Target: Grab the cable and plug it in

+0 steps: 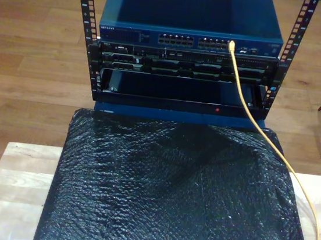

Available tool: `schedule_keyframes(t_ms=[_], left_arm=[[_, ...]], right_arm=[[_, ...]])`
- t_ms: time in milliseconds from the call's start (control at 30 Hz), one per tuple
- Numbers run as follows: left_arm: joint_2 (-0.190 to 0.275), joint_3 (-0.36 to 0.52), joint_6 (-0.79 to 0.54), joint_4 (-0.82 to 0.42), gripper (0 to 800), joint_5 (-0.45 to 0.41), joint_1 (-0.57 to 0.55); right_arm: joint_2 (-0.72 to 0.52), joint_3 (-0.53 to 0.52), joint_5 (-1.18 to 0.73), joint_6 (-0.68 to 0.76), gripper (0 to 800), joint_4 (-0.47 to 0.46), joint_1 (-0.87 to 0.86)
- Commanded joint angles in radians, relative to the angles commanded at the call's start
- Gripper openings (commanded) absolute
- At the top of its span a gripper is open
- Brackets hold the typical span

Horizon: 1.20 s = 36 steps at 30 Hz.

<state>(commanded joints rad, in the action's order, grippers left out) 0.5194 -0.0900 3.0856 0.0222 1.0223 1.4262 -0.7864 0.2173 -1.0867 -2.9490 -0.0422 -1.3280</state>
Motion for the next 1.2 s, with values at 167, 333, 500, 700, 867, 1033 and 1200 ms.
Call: schedule_keyframes(t_ms=[167, 333, 500, 700, 867, 1033, 1200], left_arm=[[0.000, 0.000, 0.000, 0.000, 800, 0.000, 0.000], [0.000, 0.000, 0.000, 0.000, 800, 0.000, 0.000], [0.000, 0.000, 0.000, 0.000, 800, 0.000, 0.000], [0.000, 0.000, 0.000, -0.002, 800, 0.000, 0.000], [0.000, 0.000, 0.000, 0.000, 800, 0.000, 0.000], [0.000, 0.000, 0.000, 0.000, 800, 0.000, 0.000], [0.000, 0.000, 0.000, -0.002, 800, 0.000, 0.000]], right_arm=[[0.002, -0.069, 0.049, -0.049, 798, 0.000, -0.038], [0.002, -0.141, 0.106, -0.063, 798, 0.002, -0.048], [0.014, -0.199, 0.198, -0.066, 798, 0.000, -0.060], [0.038, -0.265, 0.276, -0.063, 800, 0.014, -0.181], [0.035, -0.287, 0.324, -0.064, 800, 0.012, -0.193], [0.035, -0.287, 0.324, -0.063, 800, 0.012, -0.192], [0.035, -0.287, 0.324, -0.063, 800, 0.012, -0.192]])
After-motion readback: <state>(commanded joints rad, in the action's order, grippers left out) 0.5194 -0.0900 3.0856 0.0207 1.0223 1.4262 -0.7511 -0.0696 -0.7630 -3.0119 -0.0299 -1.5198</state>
